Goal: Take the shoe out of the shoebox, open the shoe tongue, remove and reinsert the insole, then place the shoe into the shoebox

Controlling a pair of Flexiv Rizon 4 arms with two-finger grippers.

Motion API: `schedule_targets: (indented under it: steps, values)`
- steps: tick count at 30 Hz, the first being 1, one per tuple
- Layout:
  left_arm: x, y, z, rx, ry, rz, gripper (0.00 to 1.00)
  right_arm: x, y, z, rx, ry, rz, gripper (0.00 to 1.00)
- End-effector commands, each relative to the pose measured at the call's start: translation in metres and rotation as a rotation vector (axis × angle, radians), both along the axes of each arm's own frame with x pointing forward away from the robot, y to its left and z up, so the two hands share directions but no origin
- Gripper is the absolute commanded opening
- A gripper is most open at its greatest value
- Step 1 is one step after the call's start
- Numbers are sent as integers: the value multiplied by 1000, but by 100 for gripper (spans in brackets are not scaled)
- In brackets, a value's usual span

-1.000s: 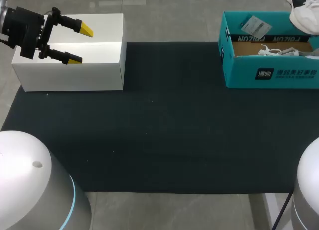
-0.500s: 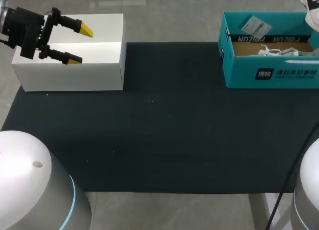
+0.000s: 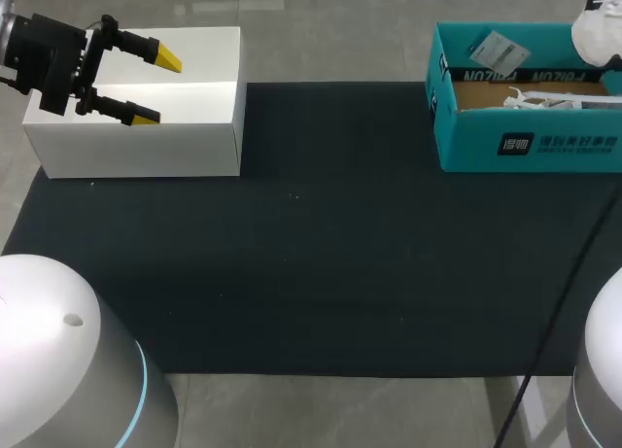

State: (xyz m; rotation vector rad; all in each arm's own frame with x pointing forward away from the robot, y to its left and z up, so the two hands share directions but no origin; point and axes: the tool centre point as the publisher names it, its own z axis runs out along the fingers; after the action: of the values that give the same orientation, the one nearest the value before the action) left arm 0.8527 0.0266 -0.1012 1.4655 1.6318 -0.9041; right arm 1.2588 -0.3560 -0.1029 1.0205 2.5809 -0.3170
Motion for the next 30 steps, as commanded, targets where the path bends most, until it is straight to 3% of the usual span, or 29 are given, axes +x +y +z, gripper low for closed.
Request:
schedule_targets:
  steps: [1, 8, 13, 30]
  values:
    - [1, 0, 0, 4, 1, -2, 100, 22, -4, 10, 128, 158, -393, 0]
    - [1, 0, 0, 4, 1, -2, 100, 21, -11, 9, 198, 276, -697, 0]
    - [1, 0, 0, 4, 1, -2, 100, 19, -20, 10, 379, 308, -867, 0]
    - [1, 0, 0, 4, 1, -2, 100, 19, -20, 10, 379, 308, -867, 0]
